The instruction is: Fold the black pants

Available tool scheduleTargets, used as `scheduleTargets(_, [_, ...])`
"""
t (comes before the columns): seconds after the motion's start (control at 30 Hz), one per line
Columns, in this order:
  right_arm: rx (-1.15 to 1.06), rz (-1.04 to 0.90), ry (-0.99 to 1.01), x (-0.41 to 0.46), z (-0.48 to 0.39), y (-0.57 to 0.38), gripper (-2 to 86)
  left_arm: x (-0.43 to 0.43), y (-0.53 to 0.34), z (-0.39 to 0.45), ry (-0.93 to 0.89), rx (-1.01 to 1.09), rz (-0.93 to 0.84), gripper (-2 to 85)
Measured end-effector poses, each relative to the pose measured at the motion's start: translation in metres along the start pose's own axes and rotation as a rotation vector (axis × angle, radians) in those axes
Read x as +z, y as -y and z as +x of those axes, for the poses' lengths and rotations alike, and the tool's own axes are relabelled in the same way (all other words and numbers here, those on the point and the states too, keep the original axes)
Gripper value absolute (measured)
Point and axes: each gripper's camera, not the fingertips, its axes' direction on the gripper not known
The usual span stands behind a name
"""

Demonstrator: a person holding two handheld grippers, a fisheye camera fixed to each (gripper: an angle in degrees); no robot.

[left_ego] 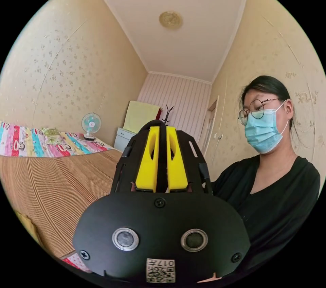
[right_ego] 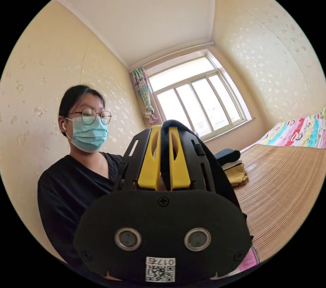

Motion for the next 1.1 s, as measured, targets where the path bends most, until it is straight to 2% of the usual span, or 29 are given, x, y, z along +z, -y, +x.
scheduleTargets(0.17, [-0.148, 0.007, -0.056, -0.002, -0.053, 0.035, 1.4, 0.024, 0.028, 0.025, -0.017, 0.083, 0.017, 3.9])
scheduleTargets(0.3, [-0.142, 0.027, -0.178, -0.008, -0.039, 0.047, 1.3, 0.046, 0.033, -0.001, 0.034, 0.051, -0.002, 3.4])
scheduleTargets(0.4, [-0.168, -0.003, -0.404, -0.011, 0.002, 0.046, 1.5, 0.079, 0.031, -0.059, 0.203, -0.001, -0.115, 3.1])
scheduleTargets(0.43, [-0.113, -0.013, -0.479, -0.013, 0.031, 0.046, 1.5, 0.094, 0.031, -0.092, 0.234, -0.063, -0.165, 3.1])
scheduleTargets(0.53, [0.073, 0.051, -0.500, -0.027, 0.110, 0.057, 1.6, 0.123, 0.037, -0.171, 0.254, -0.138, -0.228, 3.4])
scheduleTargets(0.6, [0.116, 0.075, -0.559, -0.030, 0.152, 0.067, 1.7, 0.139, 0.041, -0.214, 0.292, -0.148, -0.252, 3.6])
scheduleTargets(0.7, [0.149, 0.009, -0.720, -0.023, 0.220, 0.077, 1.6, 0.164, 0.032, -0.296, 0.343, -0.293, -0.321, 3.7])
scheduleTargets(0.77, [0.260, -0.052, -0.797, -0.018, 0.265, 0.071, 1.6, 0.181, 0.005, -0.344, 0.392, -0.345, -0.385, 3.9])
scheduleTargets(0.9, [0.293, -0.106, -0.795, -0.018, 0.291, 0.023, 1.7, 0.184, -0.059, -0.378, 0.394, -0.371, -0.445, 3.9])
scheduleTargets(1.1, [0.525, -0.194, -0.768, -0.040, 0.313, -0.129, 2.6, 0.186, -0.227, -0.407, 0.341, -0.534, -0.604, 4.2])
